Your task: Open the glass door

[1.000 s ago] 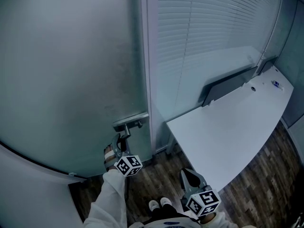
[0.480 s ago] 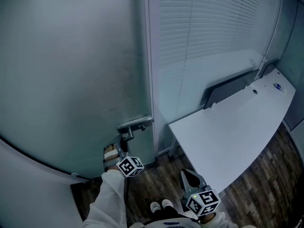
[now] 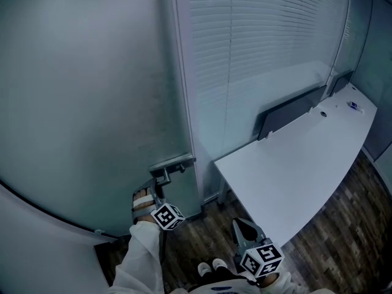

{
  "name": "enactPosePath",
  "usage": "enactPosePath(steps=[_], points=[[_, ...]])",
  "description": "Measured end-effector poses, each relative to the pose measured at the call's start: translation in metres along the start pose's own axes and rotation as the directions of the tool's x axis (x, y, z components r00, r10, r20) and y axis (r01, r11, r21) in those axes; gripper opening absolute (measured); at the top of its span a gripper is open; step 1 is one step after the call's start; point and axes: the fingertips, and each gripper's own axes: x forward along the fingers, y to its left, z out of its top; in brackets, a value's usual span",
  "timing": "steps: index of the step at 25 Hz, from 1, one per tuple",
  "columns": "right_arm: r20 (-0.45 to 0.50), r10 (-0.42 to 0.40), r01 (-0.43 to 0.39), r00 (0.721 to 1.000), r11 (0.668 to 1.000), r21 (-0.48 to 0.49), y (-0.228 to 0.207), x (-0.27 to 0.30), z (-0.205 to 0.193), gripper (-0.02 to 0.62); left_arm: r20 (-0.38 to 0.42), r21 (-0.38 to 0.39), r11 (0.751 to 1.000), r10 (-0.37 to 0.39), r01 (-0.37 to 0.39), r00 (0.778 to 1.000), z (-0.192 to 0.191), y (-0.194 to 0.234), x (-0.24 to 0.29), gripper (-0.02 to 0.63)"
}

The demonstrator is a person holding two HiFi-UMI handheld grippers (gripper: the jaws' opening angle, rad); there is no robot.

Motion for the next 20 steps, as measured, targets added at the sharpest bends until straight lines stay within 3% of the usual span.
enactPosePath(steps=[20], points=[[0.008,0.006,-0.006,1.0,1.0,-0.02,0.015,-0.058,-0.011,0.003,0.024,0.024,1.0,0.005,-0.006,1.0,-0.003,-0.02,-0.054,0.104]])
